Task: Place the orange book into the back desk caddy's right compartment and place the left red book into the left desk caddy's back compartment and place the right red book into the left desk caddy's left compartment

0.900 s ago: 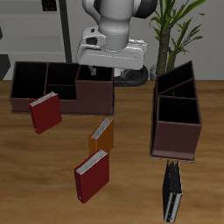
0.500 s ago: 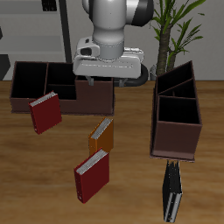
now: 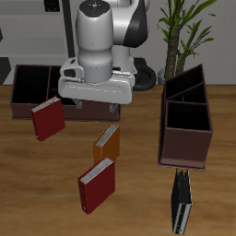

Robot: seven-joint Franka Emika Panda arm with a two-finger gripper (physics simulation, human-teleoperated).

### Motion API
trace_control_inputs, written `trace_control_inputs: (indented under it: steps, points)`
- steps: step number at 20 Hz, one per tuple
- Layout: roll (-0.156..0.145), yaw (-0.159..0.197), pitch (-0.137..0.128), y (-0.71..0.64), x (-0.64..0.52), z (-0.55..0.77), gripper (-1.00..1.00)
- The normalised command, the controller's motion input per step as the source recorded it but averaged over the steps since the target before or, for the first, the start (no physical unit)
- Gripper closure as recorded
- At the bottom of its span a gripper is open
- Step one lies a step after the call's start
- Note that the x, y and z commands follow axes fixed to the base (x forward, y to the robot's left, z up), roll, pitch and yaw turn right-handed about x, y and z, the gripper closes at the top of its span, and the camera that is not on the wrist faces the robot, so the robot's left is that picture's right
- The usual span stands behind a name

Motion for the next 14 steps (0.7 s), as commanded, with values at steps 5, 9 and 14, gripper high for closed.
trace_control_inputs:
  steps: [5,9,14]
  points:
    - [0.034,-0.081,-0.053,-0.11,0.17,-0.28,-1.00]
    - [0.014,-0.021,-0.011,-0.07,0.07,-0.37,-1.00]
    - [-0.003,-0.024,-0.003,-0.03,-0.04,-0.38,-1.00]
